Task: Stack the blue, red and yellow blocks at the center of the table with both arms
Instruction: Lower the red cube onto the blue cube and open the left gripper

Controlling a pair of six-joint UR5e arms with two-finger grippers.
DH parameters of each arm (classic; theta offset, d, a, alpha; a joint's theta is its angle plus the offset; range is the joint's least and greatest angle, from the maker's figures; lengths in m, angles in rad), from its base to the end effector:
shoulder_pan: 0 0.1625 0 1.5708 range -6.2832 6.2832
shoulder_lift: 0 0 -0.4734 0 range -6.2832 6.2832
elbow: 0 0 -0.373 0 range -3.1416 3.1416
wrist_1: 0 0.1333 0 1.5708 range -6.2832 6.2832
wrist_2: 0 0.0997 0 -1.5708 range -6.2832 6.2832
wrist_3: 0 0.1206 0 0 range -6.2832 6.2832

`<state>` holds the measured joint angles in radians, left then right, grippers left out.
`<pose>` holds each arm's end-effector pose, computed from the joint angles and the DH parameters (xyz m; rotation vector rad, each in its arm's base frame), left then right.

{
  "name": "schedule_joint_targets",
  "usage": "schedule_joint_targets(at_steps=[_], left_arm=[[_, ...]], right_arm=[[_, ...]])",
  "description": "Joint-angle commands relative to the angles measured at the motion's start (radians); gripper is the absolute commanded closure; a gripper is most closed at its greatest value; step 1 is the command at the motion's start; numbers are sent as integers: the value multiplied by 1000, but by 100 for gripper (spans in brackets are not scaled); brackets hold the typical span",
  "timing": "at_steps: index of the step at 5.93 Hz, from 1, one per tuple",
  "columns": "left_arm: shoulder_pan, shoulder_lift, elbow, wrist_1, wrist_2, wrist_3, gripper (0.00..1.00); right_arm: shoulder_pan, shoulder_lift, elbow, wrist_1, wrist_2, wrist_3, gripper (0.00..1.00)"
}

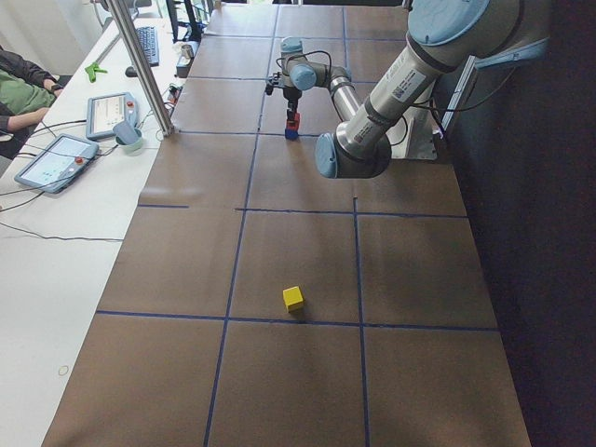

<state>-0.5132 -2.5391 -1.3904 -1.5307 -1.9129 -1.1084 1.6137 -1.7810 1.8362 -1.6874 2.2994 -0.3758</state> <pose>0.6544 -0.4754 0.1819 0.0590 0.8064 0.0799 0.0687 -0.3650 0.7008 0.0943 -0.7274 -0.2955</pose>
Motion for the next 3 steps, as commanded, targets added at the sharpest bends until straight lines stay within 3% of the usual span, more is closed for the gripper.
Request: schedule_joint_targets(at_steps=[1, 2, 3], left_arm=[[-36, 0, -34, 4, -3, 9, 1], [-88, 52, -92, 7, -56, 12, 0], [-167, 185, -217, 9, -165, 119, 0]], right_arm=[[0, 2, 0, 0, 0, 0, 0], [0, 2, 0, 0, 0, 0, 0], [0, 2, 0, 0, 0, 0, 0]])
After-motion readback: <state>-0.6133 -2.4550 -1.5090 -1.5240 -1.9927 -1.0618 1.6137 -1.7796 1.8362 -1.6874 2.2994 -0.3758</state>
